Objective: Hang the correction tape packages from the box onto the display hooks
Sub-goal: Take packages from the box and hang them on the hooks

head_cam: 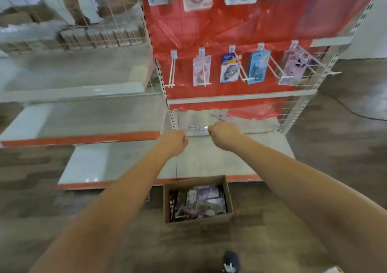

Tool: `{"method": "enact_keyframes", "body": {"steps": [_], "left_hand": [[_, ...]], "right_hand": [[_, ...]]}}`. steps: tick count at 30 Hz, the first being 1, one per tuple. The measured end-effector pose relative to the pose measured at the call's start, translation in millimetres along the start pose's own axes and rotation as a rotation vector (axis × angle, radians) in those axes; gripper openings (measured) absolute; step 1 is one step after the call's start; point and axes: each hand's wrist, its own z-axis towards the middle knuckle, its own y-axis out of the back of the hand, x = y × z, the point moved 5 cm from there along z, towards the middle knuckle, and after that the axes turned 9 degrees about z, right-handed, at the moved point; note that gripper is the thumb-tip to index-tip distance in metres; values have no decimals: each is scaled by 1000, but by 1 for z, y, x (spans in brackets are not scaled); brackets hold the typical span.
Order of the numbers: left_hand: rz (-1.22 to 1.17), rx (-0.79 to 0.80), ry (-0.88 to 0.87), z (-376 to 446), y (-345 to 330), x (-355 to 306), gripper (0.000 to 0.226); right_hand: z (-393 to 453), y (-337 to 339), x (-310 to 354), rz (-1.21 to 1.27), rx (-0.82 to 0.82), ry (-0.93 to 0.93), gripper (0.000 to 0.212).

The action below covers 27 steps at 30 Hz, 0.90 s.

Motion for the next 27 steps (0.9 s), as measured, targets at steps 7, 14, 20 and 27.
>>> {"method": "enact_keyframes", "body": {"steps": [7, 14, 20, 27], "left_hand": [[-35, 212, 46, 11, -136, -1, 33], [-154, 408, 180, 14, -295, 14, 28], [-215, 560, 204, 19, -442, 31, 25], [-160, 403, 204, 90, -559, 51, 18]], "right_hand": [[7, -128, -31, 56, 254, -21, 30], [18, -281, -61, 92, 455, -27, 26], [37, -419, -60, -32, 586, 71, 34], [93, -577, -56, -17, 591, 55, 38]]}}
